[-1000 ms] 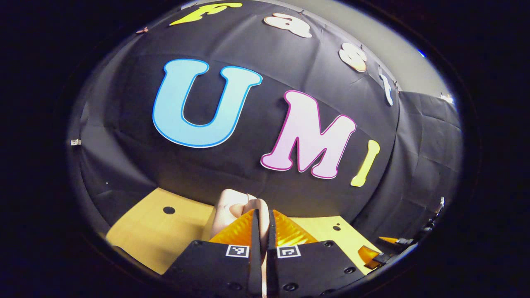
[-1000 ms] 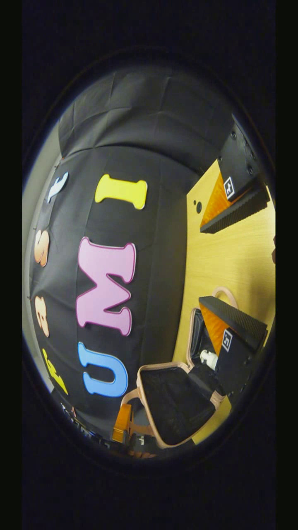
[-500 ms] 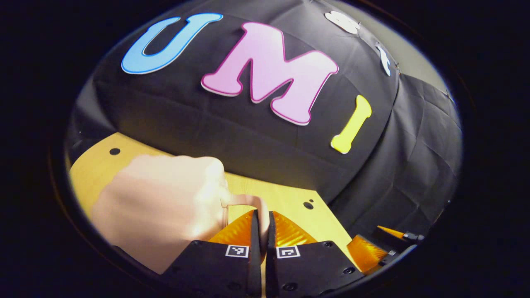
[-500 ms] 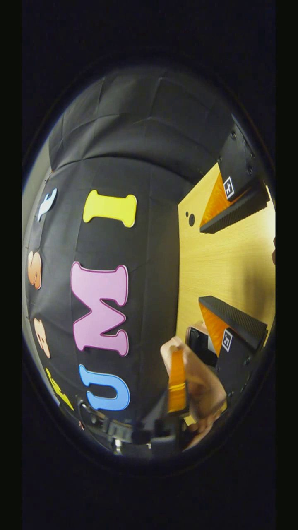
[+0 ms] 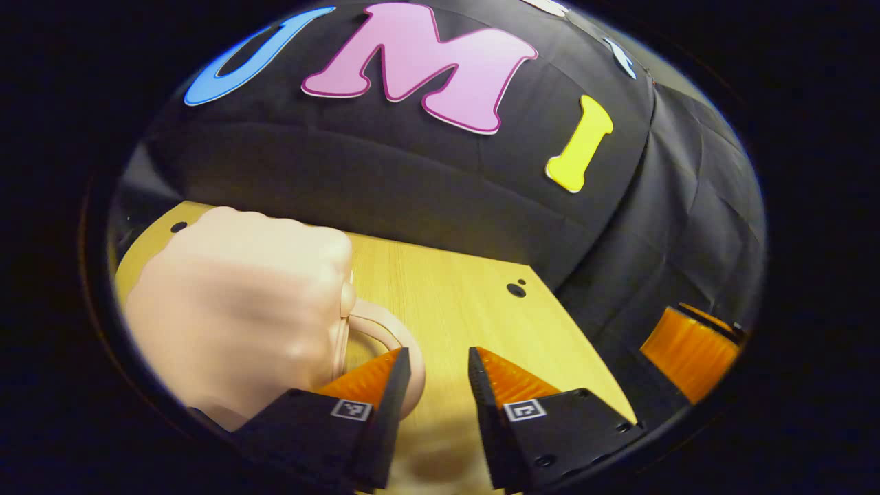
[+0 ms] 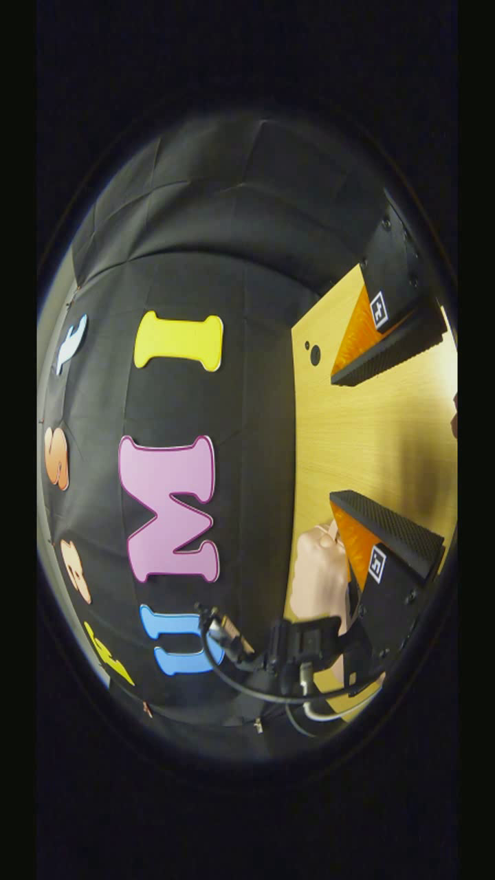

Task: First open the suitcase, pack the skin care products into it, and then close the suitcase.

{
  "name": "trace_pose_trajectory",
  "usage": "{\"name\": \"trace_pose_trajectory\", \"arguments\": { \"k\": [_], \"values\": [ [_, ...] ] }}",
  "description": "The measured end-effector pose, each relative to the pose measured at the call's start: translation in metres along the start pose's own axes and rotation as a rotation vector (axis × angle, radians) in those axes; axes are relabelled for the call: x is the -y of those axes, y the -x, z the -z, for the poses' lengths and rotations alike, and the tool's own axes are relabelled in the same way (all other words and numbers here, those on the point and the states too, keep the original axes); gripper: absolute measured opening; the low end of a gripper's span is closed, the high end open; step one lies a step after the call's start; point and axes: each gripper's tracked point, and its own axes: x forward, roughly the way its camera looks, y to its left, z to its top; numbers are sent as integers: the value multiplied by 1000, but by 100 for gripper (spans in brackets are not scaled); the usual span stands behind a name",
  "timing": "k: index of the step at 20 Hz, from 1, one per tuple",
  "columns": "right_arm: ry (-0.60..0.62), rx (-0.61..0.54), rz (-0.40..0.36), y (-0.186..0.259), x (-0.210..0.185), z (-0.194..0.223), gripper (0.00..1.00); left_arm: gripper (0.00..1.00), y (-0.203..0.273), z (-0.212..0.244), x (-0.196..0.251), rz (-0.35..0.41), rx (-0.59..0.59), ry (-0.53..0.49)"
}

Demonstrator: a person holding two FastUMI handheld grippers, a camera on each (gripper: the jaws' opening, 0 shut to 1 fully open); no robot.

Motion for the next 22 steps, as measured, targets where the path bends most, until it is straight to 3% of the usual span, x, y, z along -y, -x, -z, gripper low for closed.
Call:
{"name": "trace_pose_trajectory", "arguments": {
  "k": [1, 2, 6, 9, 12, 15, 19, 22],
  "values": [
    [7, -1, -8, 10, -2, -3, 97, 70, 18, -7, 0, -16, 23, 14],
    [12, 1, -22, 22, -5, -9, 97, 98, 46, -14, -3, -28, 42, 27],
    [-17, 53, -47, 74, -19, -42, 97, 96, 163, -53, -19, -125, 186, 33],
    [-18, 94, -78, 115, -40, -65, 98, 96, 236, -88, -29, -193, 313, -47],
    [-15, 178, -107, 158, -59, -93, 98, 96, 293, -111, -19, -194, 378, -134],
    [10, 252, -143, 193, -74, -110, 98, 96, 328, -131, -5, -212, 440, -230],
    [2, 277, -165, 218, -84, -112, 98, 96, 345, -144, 22, -144, 455, -250],
    [-17, 281, -179, 226, -90, -111, 98, 96, 353, -143, 24, -148, 463, -326]
  ]
}}
